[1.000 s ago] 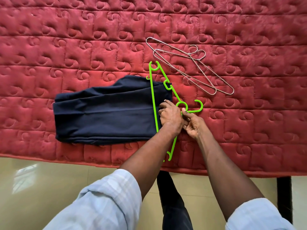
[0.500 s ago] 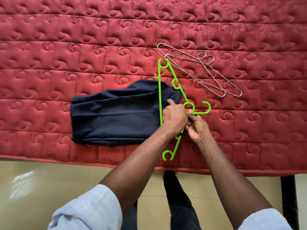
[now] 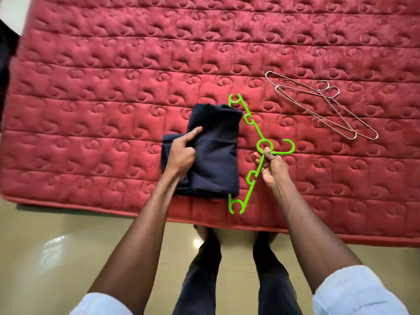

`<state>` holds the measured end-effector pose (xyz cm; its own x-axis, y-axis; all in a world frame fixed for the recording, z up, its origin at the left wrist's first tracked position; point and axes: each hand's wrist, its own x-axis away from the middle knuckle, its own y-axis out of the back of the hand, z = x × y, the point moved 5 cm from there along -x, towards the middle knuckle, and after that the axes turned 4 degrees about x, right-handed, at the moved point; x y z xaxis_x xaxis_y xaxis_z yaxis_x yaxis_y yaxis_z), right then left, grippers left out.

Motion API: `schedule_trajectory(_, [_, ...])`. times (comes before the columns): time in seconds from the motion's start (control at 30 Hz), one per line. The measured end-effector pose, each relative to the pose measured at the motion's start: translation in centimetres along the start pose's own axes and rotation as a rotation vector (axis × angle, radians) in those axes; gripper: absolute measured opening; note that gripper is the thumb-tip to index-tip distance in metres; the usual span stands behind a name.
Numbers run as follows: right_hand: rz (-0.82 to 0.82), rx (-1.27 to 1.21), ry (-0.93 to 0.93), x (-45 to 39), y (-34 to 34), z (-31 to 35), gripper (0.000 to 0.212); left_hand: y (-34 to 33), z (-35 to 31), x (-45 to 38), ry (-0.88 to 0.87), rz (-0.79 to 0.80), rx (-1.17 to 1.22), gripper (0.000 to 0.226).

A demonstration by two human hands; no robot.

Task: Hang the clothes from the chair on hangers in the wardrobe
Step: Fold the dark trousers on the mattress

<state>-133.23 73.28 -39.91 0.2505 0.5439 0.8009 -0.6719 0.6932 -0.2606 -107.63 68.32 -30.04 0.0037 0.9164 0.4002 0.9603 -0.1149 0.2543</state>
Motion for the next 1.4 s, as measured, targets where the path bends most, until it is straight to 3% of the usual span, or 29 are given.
schedule_trajectory(0.2, [-0.049,0.067,-0.013,0.1,-0.5,-4.7,0.018,5.7,7.7,-0.5,0.216,-0.123,-0.046,0.076])
schedule_trajectory(0.37, [-0.143,0.03,-0.008,0.3,0.3,-7.3,0.019,8.0,9.1,-0.4,0.209,-0.292,-0.374,0.074])
schedule_trajectory(0.6, [-0.304,0.014,0.069,1.2,0.0,-8.3,0.019,8.3,9.7,-0.9,0.212,-0.324,-0.632,0.07])
schedule_trajectory(0.67, [-0.469,0.231,0.116,1.8,0.0,-7.4,0.021,7.8,8.8,-1.0,0.122,-0.438,-0.758,0.071])
schedule_trajectory(0.73, [-0.729,0.671,0.182,3.3,-0.1,-6.5,0.042,6.5,6.7,-1.3,-0.123,-0.524,-0.801,0.069])
schedule_trajectory(0.8, [-0.78,0.9,0.468,5.8,-2.4,-5.6,0.052,3.6,4.5,-2.0,-0.446,-0.38,-0.795,0.063])
schedule_trajectory(0.87, [-0.536,1.061,0.825,7.4,-6.1,-6.0,0.044,0.0,3.2,-3.2,-0.712,-0.112,-0.819,0.052])
schedule_trajectory(0.93, [-0.306,1.279,0.964,7.0,-8.2,-8.4,0.042,-2.5,3.1,-5.4,-0.812,0.095,-0.948,0.046])
schedule_trajectory(1.03, [-0.158,1.545,0.968,5.1,-8.3,-12.0,0.05,-3.8,5.6,-9.6,-0.652,0.279,-1.123,0.056])
schedule_trajectory(1.13, [-0.145,1.736,0.978,4.2,-7.4,-14.3,0.054,-3.1,8.4,-11.9,-0.588,0.322,-1.183,0.061])
schedule_trajectory(1.33, [-0.25,1.744,0.909,3.4,-5.1,-17.5,0.056,-3.8,10.9,-13.9,-0.615,0.356,-1.148,0.061])
schedule_trajectory(1.4, [-0.203,1.71,0.876,4.2,-4.9,-17.6,0.058,-3.4,10.2,-13.6,-0.631,0.357,-1.114,0.062])
